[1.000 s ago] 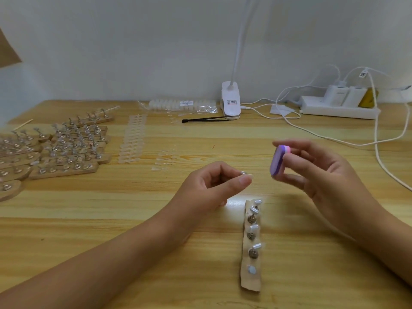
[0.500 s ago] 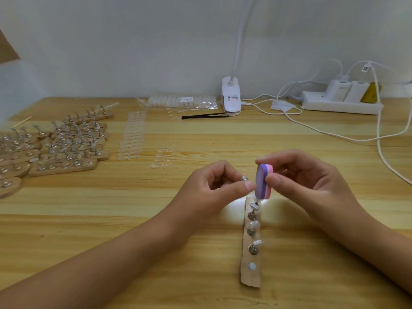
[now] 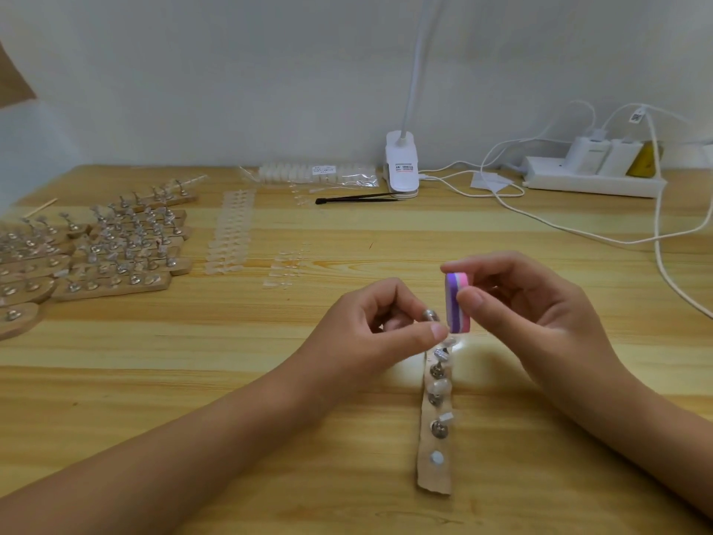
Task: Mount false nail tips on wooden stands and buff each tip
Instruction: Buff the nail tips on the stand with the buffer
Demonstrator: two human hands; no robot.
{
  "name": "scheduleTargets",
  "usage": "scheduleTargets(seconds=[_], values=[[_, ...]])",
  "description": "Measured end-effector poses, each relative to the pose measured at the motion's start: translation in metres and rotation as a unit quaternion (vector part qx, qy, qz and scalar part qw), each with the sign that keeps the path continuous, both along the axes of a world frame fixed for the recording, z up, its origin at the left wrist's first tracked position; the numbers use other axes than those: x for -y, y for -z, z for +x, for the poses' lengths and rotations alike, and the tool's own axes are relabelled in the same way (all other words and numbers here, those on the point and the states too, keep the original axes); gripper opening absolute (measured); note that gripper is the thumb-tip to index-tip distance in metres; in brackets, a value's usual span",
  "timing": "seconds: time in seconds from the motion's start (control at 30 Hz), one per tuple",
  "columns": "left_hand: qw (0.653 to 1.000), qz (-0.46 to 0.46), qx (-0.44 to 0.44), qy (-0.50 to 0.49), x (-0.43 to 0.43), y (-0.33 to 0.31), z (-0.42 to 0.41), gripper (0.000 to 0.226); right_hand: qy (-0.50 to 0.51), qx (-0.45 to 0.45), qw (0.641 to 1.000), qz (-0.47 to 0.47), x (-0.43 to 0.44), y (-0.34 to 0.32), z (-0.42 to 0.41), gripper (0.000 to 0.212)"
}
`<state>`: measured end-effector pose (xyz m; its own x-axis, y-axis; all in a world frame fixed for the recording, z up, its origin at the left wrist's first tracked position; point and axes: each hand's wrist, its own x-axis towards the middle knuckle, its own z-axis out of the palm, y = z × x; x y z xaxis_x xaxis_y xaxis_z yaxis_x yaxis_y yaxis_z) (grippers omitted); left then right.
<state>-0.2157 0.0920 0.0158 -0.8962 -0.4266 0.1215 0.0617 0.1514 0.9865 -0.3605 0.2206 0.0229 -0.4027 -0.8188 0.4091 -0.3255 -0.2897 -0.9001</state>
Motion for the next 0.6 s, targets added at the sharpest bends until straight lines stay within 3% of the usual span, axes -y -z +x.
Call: scheduleTargets(seconds=[0.2, 0.37, 0.5, 0.6], values=[[1.000, 0.017, -0.006, -0.007, 0.0022, -0.0005, -0.0003, 0.023, -0.030, -0.025, 0.999, 0.007, -0.0038, 0.0010, 0.0014, 0.021], [0.999, -0.019, 0.002, 0.025, -0.0006, 0.0018, 0.0004, 0.015, 0.012, 0.023, 0.999, -0.035, 0.0020, -0.0015, -0.0005, 0.014], [1.000, 0.006, -0.005, 0.000, 0.0023, 0.0007, -0.0011, 0.018, -0.044, -0.020, 0.999, -0.010, -0.0040, 0.0009, 0.0018, 0.022], [1.000, -0.004, -0.007, 0.001, 0.0010, -0.0001, -0.0010, 0.017, -0.011, -0.003, 1.000, -0.012, 0.0038, 0.0013, 0.0042, 0.020]])
